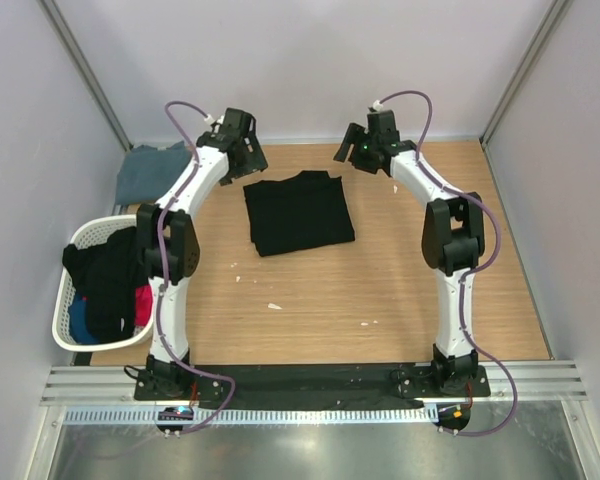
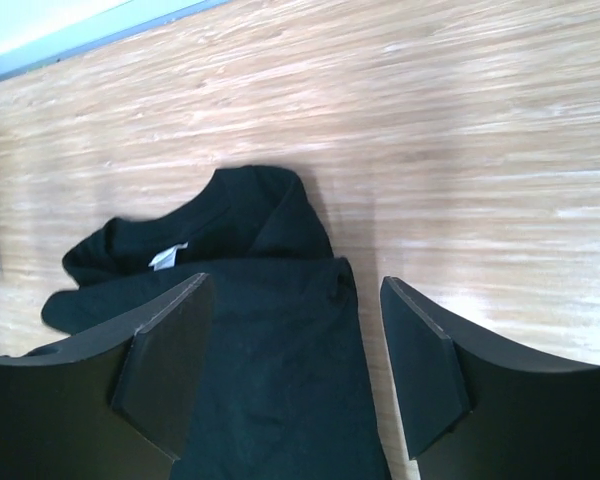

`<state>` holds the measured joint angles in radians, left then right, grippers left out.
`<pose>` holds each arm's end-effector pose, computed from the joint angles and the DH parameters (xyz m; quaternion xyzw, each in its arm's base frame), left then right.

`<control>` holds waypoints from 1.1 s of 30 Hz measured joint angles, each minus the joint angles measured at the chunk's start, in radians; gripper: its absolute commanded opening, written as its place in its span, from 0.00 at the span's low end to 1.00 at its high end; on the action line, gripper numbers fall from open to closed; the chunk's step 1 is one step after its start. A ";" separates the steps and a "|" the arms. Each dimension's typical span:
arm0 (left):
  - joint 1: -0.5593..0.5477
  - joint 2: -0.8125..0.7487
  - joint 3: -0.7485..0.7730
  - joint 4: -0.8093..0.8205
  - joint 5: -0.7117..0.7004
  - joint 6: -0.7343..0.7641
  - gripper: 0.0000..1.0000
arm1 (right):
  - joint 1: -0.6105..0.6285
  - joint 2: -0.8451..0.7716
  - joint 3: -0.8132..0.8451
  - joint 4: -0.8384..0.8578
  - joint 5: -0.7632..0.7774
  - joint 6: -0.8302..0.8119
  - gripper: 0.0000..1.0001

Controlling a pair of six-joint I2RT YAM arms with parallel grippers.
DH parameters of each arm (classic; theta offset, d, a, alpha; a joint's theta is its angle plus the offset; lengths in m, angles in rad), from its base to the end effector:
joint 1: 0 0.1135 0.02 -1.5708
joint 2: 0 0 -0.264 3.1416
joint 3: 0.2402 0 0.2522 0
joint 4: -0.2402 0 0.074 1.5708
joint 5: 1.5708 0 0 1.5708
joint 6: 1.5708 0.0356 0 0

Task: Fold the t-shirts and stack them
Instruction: Fold the tshirt

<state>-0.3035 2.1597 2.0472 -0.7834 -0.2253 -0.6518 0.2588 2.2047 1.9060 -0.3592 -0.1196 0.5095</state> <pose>0.4649 -0.1373 0.2803 -0.1991 0.9170 -0.0570 0.3409 0.4964 0.1358 0.2446 0.0859 0.8923 0.2146 0.3878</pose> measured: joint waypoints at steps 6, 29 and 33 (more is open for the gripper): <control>0.036 0.055 0.000 -0.013 0.006 -0.052 0.84 | 0.001 0.058 0.020 0.008 0.018 0.021 0.67; 0.032 0.276 0.091 0.065 0.197 -0.084 0.81 | 0.042 0.024 -0.282 0.198 -0.050 0.104 0.60; 0.032 0.334 0.180 0.080 0.253 -0.053 0.79 | 0.063 -0.066 -0.417 0.224 -0.047 0.117 0.60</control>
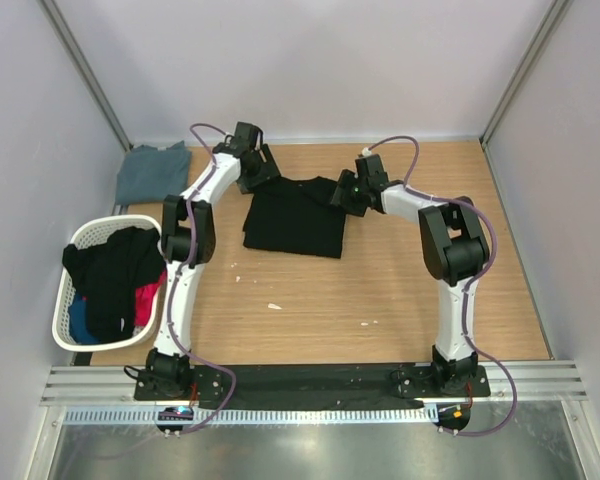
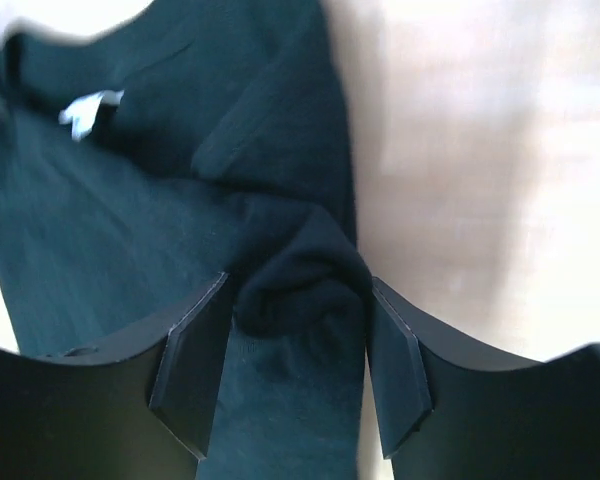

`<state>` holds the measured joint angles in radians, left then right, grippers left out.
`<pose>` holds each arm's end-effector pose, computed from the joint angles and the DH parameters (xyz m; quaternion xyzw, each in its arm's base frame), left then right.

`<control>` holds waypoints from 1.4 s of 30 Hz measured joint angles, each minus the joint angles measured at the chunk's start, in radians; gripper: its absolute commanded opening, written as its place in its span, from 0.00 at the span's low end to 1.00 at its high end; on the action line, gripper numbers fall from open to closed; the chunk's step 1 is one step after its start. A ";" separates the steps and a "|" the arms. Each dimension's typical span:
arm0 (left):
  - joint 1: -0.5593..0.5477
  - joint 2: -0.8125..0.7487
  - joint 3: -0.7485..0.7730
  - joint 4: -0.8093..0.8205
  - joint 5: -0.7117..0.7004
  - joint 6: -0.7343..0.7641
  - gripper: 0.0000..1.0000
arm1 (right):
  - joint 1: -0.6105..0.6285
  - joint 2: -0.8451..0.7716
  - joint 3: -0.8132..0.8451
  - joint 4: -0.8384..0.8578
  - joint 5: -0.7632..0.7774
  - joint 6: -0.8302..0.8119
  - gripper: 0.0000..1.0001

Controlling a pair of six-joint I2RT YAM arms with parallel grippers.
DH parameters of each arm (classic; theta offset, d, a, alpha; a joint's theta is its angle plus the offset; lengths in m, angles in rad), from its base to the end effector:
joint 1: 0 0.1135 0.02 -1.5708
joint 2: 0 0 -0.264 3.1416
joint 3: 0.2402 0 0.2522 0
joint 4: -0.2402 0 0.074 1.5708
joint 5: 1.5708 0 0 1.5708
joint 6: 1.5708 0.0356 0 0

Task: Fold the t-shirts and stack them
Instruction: Fold the tshirt

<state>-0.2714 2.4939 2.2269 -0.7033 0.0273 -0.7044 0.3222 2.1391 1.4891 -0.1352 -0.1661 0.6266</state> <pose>0.5244 -0.1469 0.1756 -0.2012 0.9337 -0.1502 0.2551 0.4445 0.1546 0.1584 0.1082 0.9148 0.2424 0.3043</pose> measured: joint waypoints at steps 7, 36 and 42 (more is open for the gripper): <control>0.000 -0.019 -0.048 0.047 0.035 0.031 0.77 | 0.029 -0.111 -0.100 -0.031 0.038 -0.001 0.62; -0.008 -0.195 -0.183 0.021 -0.035 0.033 0.66 | -0.012 0.006 0.198 -0.263 0.105 -0.027 0.53; -0.019 -0.195 -0.183 0.013 -0.038 0.036 0.59 | -0.002 0.009 0.203 -0.264 0.104 -0.026 0.50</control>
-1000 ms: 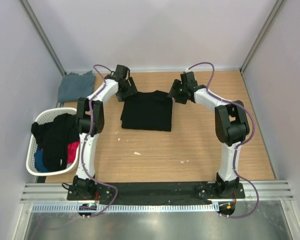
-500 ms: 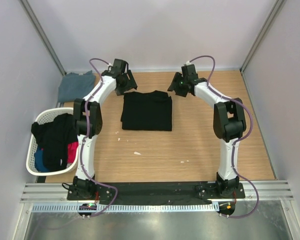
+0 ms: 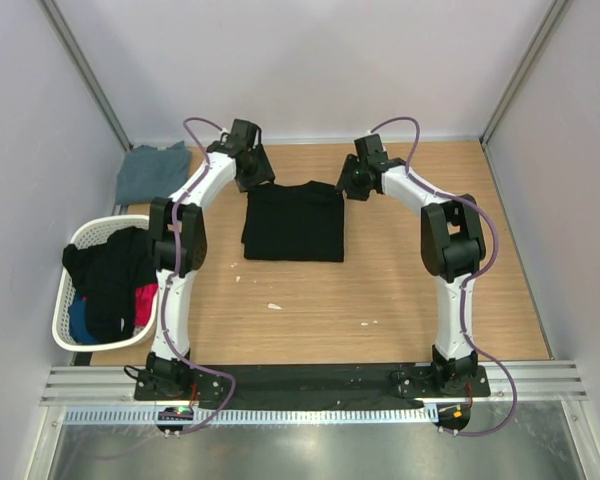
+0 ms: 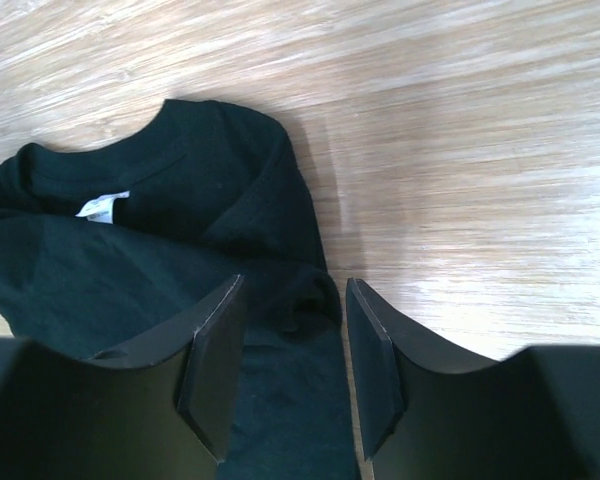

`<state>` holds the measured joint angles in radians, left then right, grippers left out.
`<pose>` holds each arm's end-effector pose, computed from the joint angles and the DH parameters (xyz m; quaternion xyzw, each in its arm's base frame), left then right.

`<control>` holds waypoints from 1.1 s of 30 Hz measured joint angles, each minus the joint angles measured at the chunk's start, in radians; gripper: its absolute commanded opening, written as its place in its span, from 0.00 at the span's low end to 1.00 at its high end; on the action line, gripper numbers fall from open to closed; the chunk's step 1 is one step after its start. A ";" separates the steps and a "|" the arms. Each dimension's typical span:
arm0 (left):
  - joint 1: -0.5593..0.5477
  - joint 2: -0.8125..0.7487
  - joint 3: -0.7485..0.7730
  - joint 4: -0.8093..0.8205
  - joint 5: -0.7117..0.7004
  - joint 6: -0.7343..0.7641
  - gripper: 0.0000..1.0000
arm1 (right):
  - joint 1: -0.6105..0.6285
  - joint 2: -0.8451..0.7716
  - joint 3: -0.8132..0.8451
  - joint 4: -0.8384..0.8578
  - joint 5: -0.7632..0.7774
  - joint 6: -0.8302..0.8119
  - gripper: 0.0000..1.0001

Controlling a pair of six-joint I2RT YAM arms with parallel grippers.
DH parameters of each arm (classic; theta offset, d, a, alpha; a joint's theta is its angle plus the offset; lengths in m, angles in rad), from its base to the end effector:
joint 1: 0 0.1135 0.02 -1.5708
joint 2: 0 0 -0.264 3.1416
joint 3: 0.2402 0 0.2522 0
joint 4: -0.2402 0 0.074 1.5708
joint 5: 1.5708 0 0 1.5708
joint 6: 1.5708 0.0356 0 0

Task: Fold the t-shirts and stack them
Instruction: Fold the tshirt

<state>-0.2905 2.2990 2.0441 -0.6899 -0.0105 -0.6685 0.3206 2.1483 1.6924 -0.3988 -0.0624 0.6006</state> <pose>0.4907 -0.1463 0.2180 -0.1803 0.9342 -0.1376 0.2755 0.4571 0.1541 0.1981 0.1198 0.9285 0.1819 0.3008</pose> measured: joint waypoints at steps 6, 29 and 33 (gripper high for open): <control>-0.002 0.000 0.006 -0.034 -0.030 0.000 0.63 | 0.010 0.011 0.030 -0.003 0.000 0.000 0.48; -0.020 0.001 0.009 -0.085 -0.074 0.002 0.00 | 0.028 0.024 0.084 -0.093 0.039 -0.006 0.01; -0.020 -0.005 0.001 -0.085 -0.091 -0.002 0.00 | 0.032 0.023 0.099 -0.093 0.039 -0.008 0.01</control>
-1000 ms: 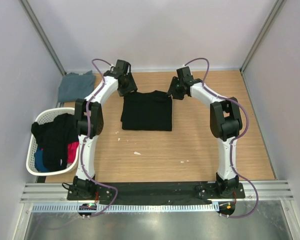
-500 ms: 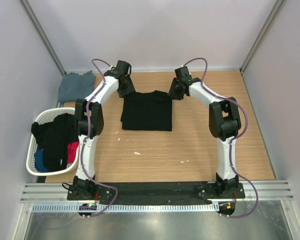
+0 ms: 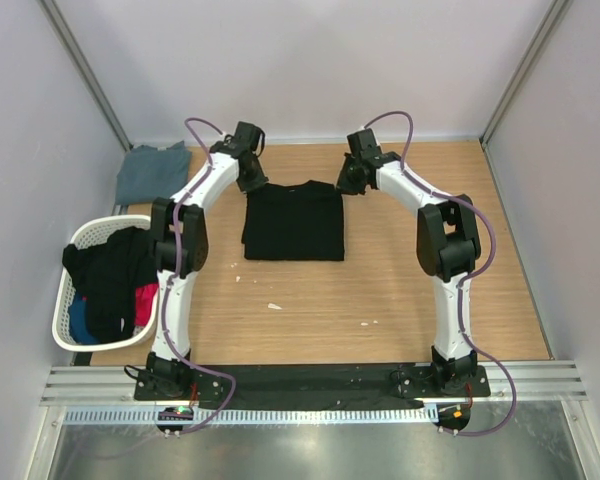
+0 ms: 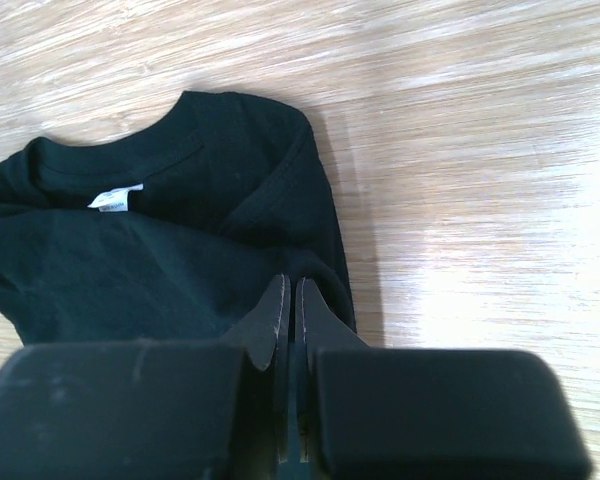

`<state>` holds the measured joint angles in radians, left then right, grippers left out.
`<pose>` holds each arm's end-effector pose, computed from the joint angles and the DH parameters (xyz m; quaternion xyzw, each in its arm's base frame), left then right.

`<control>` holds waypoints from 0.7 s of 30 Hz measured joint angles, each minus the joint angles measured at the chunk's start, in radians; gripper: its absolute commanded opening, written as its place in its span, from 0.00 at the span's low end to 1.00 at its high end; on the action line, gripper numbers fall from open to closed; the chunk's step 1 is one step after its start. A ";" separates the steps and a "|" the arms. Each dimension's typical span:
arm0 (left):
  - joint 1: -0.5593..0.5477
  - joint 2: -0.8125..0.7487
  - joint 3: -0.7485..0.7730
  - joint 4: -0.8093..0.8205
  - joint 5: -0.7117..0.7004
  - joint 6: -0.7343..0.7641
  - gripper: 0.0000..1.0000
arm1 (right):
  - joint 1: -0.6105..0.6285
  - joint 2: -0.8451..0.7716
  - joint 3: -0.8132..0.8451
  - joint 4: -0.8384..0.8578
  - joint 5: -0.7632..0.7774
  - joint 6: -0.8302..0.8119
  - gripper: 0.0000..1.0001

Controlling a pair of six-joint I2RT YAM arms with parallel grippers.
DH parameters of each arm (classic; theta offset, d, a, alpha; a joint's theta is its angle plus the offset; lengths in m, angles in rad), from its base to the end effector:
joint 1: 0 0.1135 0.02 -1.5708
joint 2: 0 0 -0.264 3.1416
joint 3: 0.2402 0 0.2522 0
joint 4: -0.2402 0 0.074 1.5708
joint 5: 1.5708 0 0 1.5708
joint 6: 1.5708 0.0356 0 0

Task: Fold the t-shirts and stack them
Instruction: Fold the tshirt, then neatly place the folded tshirt to the corner

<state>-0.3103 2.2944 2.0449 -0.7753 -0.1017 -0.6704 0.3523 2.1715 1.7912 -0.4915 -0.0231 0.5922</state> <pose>0.4808 -0.1504 0.2155 -0.1857 0.9437 -0.0836 0.2606 0.4591 0.1697 0.2122 0.1085 0.9332 0.1654 0.3000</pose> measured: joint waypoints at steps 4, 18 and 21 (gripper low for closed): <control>0.000 -0.034 -0.035 -0.001 -0.022 -0.011 0.00 | 0.006 -0.001 0.000 0.005 0.000 -0.003 0.01; 0.006 -0.224 -0.163 0.016 -0.121 -0.093 0.00 | 0.026 -0.075 -0.001 0.066 -0.001 -0.013 0.01; 0.016 -0.224 -0.167 0.016 -0.126 -0.105 0.00 | 0.026 -0.068 0.006 0.071 -0.002 -0.021 0.01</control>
<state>-0.2939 2.0708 1.8774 -0.7589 -0.2276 -0.7753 0.3779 2.1036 1.7973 -0.4206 -0.0246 0.5716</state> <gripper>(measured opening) 0.005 0.041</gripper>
